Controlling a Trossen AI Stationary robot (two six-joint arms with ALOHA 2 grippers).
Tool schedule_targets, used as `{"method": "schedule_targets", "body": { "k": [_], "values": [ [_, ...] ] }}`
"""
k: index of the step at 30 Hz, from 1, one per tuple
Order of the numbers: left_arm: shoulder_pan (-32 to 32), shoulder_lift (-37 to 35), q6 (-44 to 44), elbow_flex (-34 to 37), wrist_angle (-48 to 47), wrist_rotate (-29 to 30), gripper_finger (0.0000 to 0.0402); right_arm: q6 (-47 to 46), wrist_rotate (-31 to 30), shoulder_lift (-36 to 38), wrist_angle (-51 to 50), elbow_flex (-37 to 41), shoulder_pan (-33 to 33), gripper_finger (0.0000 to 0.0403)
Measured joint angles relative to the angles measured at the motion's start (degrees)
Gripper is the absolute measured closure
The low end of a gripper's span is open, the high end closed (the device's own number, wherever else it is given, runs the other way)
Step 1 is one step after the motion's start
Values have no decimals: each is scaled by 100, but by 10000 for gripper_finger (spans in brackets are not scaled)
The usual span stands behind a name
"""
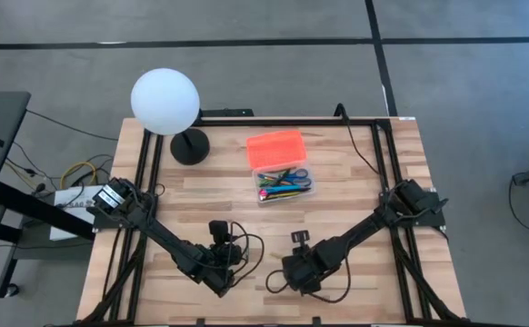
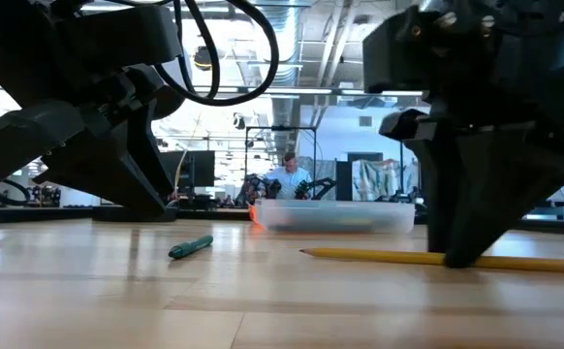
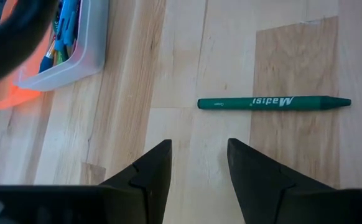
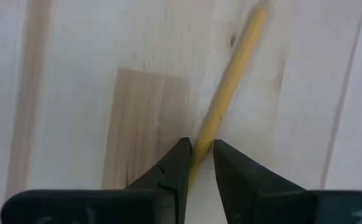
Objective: Pick & place school supplies into a supply box
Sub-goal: Put the yellow pencil into the orange supply box
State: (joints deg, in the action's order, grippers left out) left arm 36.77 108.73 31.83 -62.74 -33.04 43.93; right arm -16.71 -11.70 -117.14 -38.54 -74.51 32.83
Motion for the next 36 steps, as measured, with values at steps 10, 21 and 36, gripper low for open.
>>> {"method": "schedule_targets", "body": {
  "k": [10, 21, 36],
  "values": [
    [0, 0, 0, 0, 0, -1, 251, -446, 787, 17, -416, -23, -259, 334],
    [0, 0, 0, 2, 0, -1, 251, -7, 425, 17, -477, -23, -322, 372],
    [-1, 0, -4, 2, 0, 0, 251, 238, 124, 17, -557, -22, -311, 399]
  ]
}}
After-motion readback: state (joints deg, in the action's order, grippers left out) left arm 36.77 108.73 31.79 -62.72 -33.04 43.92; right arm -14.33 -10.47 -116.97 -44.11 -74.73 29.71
